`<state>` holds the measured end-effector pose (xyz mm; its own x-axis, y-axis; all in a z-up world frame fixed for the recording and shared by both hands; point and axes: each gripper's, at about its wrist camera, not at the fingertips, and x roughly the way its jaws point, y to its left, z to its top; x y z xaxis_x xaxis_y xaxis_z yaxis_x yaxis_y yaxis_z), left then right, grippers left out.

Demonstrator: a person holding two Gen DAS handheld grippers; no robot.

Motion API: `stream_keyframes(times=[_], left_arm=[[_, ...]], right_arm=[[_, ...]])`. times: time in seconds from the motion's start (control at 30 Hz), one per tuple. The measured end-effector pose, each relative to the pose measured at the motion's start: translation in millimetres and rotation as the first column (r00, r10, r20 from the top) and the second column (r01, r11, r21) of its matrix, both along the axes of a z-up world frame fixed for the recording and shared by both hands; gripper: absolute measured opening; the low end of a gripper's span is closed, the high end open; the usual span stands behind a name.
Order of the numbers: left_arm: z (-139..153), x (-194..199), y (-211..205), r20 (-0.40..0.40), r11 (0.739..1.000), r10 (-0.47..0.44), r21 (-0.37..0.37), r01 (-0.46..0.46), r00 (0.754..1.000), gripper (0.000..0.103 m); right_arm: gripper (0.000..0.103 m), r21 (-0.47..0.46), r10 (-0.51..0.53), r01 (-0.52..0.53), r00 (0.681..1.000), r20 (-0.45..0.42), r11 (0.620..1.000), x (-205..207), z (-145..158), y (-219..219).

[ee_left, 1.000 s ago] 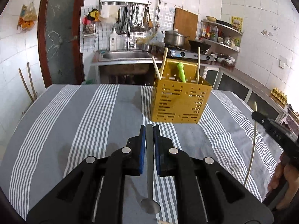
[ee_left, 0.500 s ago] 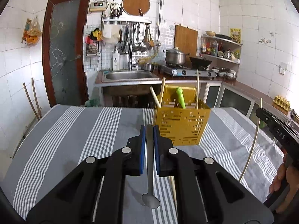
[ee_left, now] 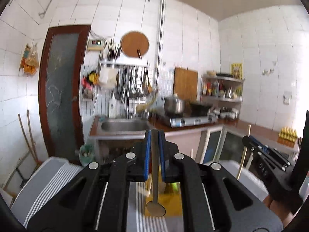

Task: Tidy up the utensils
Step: 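Carry both chopsticks with both grippers over the yellow holder and lower them in, then open both grippers to drop the chopsticks into the yellow holder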

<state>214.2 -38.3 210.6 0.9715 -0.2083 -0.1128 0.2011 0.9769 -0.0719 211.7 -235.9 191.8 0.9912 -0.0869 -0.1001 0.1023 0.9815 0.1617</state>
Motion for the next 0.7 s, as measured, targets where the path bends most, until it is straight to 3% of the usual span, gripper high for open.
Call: stream_keyframes(times=[0.17, 0.33, 0.5, 0.7], left_arm=[[5.1, 38.1, -17.1, 0.047, 1.000, -0.003, -0.016, 0.004, 0.999, 0.007], [-21.3, 81.4, -34.5, 0.051, 1.000, 0.002, 0.009, -0.003, 0.999, 0.007], [-57.8, 118.3, -32.7, -0.027, 0.999, -0.009, -0.034, 0.008, 1.000, 0.007], [-85.6, 132.1, -32.6, -0.082, 1.000, 0.004, -0.001, -0.004, 0.997, 0.007]], right_arm=[[0.006, 0.023, -0.004, 0.002, 0.995, 0.103, 1.000, 33.9, 12.8, 1.2], [0.006, 0.044, -0.011, 0.006, 0.991, 0.134, 0.999, 67.3, 3.8, 4.6], [0.006, 0.046, 0.027, -0.030, 0.997, 0.072, 0.998, 101.4, -33.1, 9.3], [0.006, -0.007, 0.077, -0.077, 0.996, -0.045, 0.997, 111.0, -72.5, 17.5]])
